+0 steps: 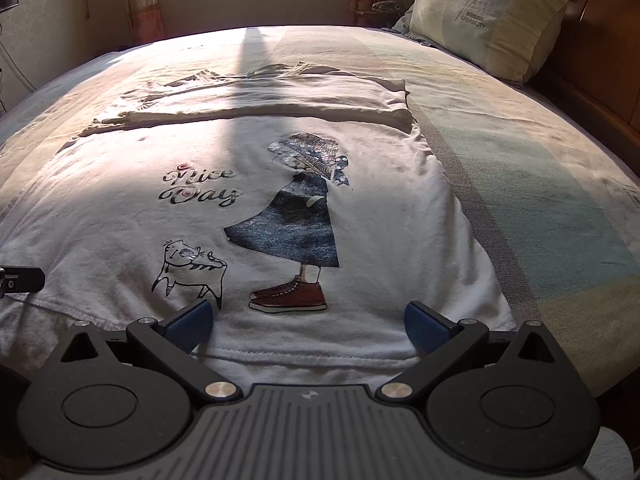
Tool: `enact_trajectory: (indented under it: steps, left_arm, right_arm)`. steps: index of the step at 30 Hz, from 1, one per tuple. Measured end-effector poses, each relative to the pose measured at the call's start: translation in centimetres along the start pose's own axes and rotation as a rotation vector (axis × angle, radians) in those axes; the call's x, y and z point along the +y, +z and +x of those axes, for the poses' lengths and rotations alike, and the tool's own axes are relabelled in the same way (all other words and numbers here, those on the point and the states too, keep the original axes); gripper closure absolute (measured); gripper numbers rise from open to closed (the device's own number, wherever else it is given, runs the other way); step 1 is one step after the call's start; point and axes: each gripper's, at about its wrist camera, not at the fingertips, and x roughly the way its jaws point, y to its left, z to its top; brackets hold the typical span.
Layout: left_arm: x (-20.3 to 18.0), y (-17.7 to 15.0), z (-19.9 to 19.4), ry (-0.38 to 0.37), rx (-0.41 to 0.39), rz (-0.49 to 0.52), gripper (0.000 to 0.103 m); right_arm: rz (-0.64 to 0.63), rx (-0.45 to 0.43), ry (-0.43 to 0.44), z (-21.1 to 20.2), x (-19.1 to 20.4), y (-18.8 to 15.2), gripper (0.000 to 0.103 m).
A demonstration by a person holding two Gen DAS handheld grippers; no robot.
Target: Fold clothes
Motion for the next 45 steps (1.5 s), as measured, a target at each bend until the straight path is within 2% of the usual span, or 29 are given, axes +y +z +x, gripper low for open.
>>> enact_trajectory:
  steps: [2, 3, 6, 9, 11, 15, 17, 20, 23, 24, 27, 30, 32, 35, 39, 43, 45]
  left_arm:
    - [-0.5, -0.1, -0.8, 0.016, 0.002, 0.023, 0.001]
    - [-1.0, -0.2, -1.4, 0.019, -0.022, 0.051, 0.001]
    - [-3.3, -0.4, -3.1, -0.035, -0.102, 0.157, 0.001]
    - [-5.3, -0.5, -2.5, -0.047, -0.115, 0.213, 0.001]
    - [-5.8, -0.7, -1.4, -0.039, -0.095, 0.213, 0.001]
    - [-3.8, -1.4, -0.4, -0.107, -0.054, 0.071, 0.0]
    - [-3.1, -1.9, -0.7, -0.112, -0.051, 0.067, 0.0]
    - [-2.8, -2.2, -1.8, -0.085, -0.053, 0.118, 0.001]
    - [-3.1, -2.3, -3.5, -0.067, -0.133, 0.234, 0.001]
    - [-3.2, -2.3, -4.1, -0.061, -0.159, 0.273, 0.001]
    - [-4.2, -2.5, -5.3, -0.047, -0.22, 0.425, 0.001]
    - [-5.7, -3.2, -5.8, -0.038, -0.25, 0.577, 0.001]
    - [-6.3, -3.6, -5.6, -0.032, -0.25, 0.624, 0.001]
    - [-6.9, -4.0, -5.4, -0.04, -0.244, 0.641, 0.001]
    - [-7.7, -4.7, -5.6, -0.061, -0.263, 0.683, 0.001]
    - [-9.2, -5.5, -5.3, -0.042, -0.289, 0.768, 0.001]
    - [-10.3, -5.6, -4.7, -0.031, -0.298, 0.797, 0.001]
  right_arm:
    - [0.0, -0.008, 0.001, 0.0, 0.0, -0.1, 0.0]
    - [0.0, -0.012, 0.001, -0.1, 0.0, -0.2, 0.0]
    - [0.0, -0.023, 0.001, -0.1, -0.1, -0.3, 0.0]
    - [0.0, -0.027, 0.002, -0.2, 0.0, -0.4, 0.0]
    - [-0.002, -0.03, 0.003, -0.2, 0.0, -0.5, 0.0]
    - [-0.006, -0.038, 0.007, -0.2, -0.1, -0.6, 0.0]
    - [-0.022, -0.052, 0.015, -0.3, -0.2, -0.8, 0.0]
    - [-0.065, -0.036, 0.036, -0.7, -0.3, -0.7, 0.0]
    - [-0.115, -0.002, 0.055, -1.7, -0.4, 0.0, 0.0]
    - [-0.158, -0.021, 0.069, -2.3, -0.2, 0.0, 0.0]
    - [-0.413, -0.129, 0.129, -5.3, 1.6, -0.7, 0.0]
    - [-0.702, -0.155, 0.218, -7.0, 4.3, -2.7, 0.0]
    - [-0.829, -0.163, 0.244, -7.1, 5.8, -4.3, 0.0]
    - [-0.903, -0.187, 0.203, -5.7, 7.9, -6.0, 0.0]
    - [-0.917, -0.271, 0.048, -4.6, 9.3, -6.5, 0.0]
    - [-1.0, -0.378, -0.025, -5.8, 9.8, -6.8, 0.0]
    - [-0.988, -0.409, -0.034, -6.4, 9.7, -6.4, 0.0]
